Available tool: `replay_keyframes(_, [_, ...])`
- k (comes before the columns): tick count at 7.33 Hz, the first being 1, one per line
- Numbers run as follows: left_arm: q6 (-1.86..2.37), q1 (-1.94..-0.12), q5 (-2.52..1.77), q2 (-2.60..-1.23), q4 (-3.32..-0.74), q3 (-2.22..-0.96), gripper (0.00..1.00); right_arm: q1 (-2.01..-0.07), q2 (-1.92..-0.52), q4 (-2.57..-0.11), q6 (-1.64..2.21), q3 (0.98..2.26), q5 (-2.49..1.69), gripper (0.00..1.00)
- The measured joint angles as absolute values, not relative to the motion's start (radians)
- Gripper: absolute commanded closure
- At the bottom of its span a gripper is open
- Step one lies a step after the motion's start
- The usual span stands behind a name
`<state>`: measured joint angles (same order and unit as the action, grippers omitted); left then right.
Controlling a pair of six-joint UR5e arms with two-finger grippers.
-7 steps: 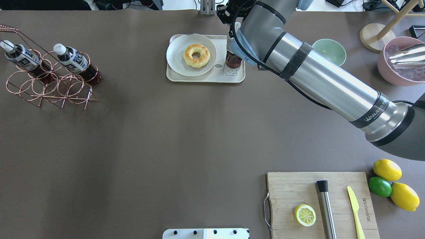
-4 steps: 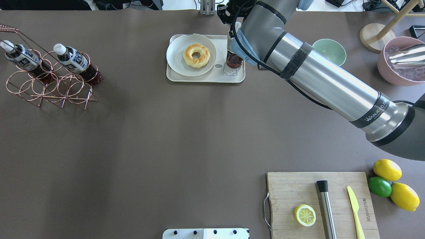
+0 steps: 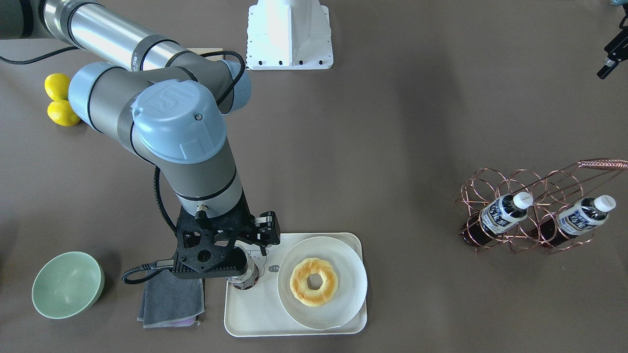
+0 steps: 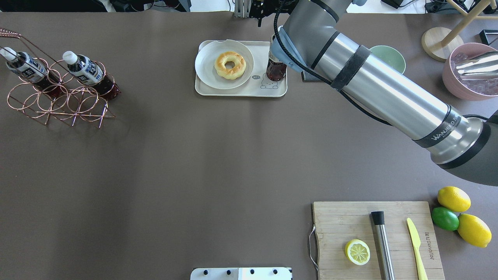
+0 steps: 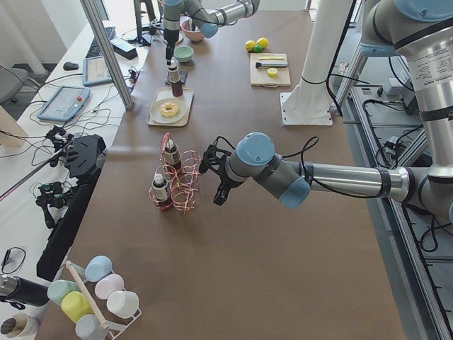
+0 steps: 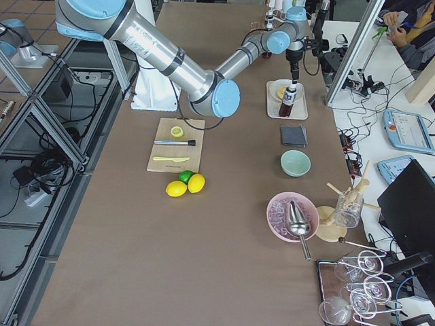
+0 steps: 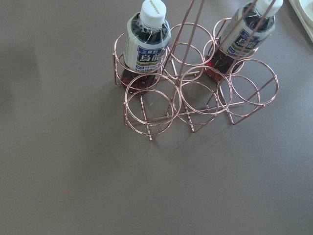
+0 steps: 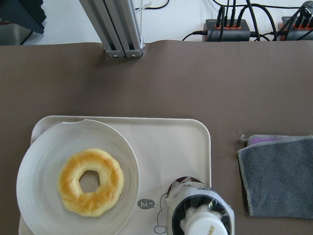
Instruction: Place tea on tray
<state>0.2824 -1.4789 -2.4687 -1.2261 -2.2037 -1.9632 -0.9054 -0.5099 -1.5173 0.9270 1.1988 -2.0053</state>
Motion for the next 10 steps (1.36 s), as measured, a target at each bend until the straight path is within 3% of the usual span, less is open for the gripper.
replay_keyframes(2, [0.283, -1.484, -2.474, -1.227, -2.2, -1.954, 0.03, -0.943, -0.543, -1.528, 0.925, 1.274, -2.055, 0.0])
replay_keyframes(4, [0.276, -1.488, -2.463, -1.227, -2.198, -1.936, 0.03, -0.992, -0.688, -1.568, 0.873, 1.446, -2.109, 0.0])
replay_keyframes(8, [0.134, -1.531, -2.423, -1.288, -2.085, -1.81, 0.03, -1.127, -1.199, -1.666, 0.519, 1.853, -2.138, 0.0])
replay_keyframes(10, [0.022, -1.581, -2.426, -1.334, -1.887, -1.802, 0.03, -1.247, -1.39, -1.677, 0.284, 1.92, -2.211, 0.0])
